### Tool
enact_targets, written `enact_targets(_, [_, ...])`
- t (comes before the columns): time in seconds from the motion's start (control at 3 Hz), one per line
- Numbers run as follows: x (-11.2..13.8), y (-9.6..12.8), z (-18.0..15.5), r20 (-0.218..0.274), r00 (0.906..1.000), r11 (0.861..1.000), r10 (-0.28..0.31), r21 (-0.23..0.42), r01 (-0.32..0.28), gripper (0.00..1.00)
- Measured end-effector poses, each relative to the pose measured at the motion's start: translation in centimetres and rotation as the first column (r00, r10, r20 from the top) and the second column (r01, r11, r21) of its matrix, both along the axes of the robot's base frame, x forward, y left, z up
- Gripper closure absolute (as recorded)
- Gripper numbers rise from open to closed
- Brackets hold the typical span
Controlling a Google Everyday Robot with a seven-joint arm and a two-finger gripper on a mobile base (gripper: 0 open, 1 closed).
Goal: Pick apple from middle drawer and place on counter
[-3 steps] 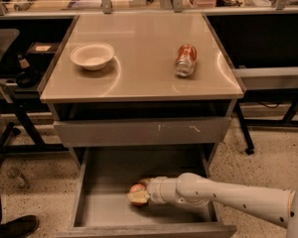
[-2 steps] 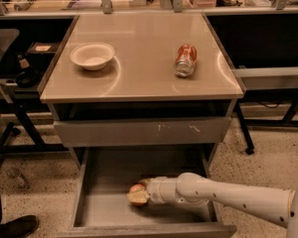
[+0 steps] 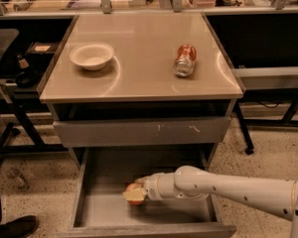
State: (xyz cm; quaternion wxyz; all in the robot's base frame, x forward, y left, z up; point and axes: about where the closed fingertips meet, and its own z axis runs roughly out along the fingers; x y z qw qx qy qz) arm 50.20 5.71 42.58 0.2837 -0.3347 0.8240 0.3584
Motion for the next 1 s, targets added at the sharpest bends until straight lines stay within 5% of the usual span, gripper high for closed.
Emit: enact_targets(1.0, [-1.4,-0.2,7.5,-0.040,0.9991,1.000,-0.012,-0.007,0.012,1.00])
